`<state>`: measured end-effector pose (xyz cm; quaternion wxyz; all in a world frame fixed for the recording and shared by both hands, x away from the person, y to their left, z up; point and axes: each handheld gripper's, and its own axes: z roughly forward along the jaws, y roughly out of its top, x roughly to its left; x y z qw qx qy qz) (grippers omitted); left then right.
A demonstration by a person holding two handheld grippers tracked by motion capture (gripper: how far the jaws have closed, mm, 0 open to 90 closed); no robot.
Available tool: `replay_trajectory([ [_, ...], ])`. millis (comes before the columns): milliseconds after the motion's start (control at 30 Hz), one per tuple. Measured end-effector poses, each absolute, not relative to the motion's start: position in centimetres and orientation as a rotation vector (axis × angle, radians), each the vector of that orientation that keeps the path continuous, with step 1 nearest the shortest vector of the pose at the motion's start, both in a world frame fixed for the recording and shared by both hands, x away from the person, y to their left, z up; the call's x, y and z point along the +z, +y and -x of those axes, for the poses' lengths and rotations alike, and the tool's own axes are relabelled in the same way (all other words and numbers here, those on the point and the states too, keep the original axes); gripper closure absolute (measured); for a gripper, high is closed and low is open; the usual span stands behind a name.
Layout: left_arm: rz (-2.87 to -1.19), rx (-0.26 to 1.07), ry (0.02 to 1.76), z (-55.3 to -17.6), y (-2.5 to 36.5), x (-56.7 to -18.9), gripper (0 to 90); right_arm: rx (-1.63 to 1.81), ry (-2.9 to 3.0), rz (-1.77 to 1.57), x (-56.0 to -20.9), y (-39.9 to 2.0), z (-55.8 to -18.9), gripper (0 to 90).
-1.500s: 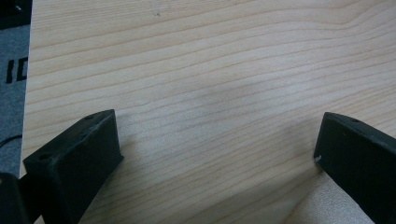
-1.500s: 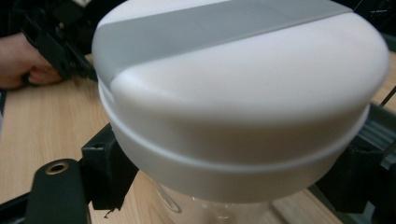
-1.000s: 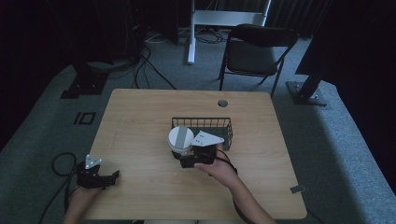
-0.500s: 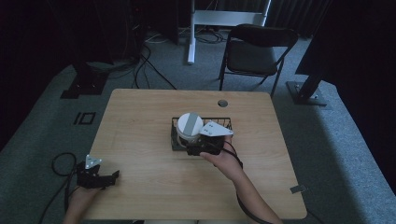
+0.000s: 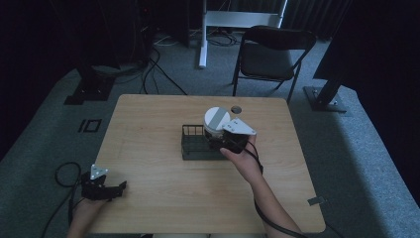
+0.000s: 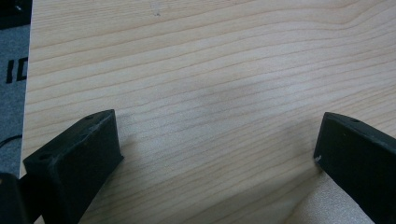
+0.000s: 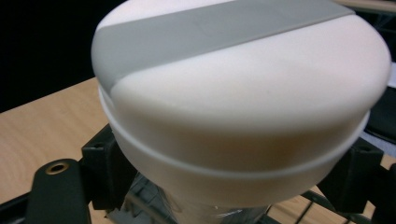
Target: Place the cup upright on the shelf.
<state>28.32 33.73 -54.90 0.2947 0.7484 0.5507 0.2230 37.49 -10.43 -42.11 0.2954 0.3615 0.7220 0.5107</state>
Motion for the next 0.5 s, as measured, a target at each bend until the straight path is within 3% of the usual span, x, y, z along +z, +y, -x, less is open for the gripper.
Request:
replay_trajectory([
  [500,-1.992,0.593,1.466,-28.3,33.7,-54.9,0.5,1.182,1.887,-1.152,-44.2,-12.2,-39.6,18.3],
])
